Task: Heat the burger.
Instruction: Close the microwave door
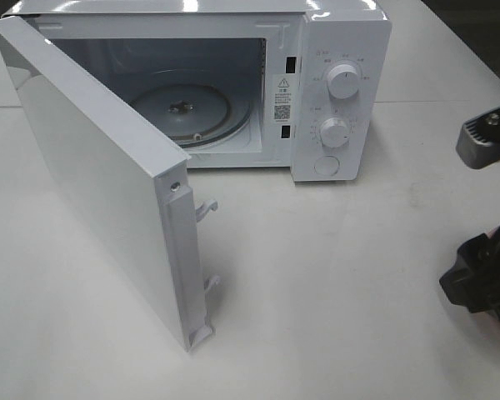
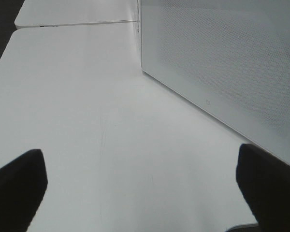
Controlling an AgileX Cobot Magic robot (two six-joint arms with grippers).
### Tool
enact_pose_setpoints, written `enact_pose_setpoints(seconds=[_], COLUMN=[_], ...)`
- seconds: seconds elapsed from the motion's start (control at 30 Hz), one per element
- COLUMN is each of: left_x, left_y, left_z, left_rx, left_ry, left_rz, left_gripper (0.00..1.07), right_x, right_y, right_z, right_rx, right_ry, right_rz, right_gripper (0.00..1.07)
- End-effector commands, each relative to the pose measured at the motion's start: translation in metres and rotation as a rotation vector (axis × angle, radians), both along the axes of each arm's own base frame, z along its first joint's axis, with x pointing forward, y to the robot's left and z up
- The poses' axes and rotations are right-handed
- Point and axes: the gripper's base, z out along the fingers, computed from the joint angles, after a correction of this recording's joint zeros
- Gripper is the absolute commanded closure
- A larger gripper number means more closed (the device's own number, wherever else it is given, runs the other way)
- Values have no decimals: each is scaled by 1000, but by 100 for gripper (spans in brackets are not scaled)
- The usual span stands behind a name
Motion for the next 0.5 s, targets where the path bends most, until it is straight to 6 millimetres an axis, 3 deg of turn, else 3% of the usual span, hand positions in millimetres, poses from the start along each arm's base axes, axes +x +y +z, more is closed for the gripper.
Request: enact_pose_setpoints(seconds=[0.03, 0.27, 0.5], left_x=[-3, -3, -3], left_y=[0, 0, 0], left_z=[0, 0, 0], left_rx=[-5, -5, -5], left_ry=[-29, -29, -29], left_rz=[1, 1, 1], left_gripper=[7, 7, 7], right_x=[-11, -26, -55], right_y=[-4, -12, -32], right_z=[9, 19, 36], right_rx=[29, 58, 115], right_ry=[-14, -27, -109], right_rz=[31, 30, 20], right_gripper=[33, 33, 33])
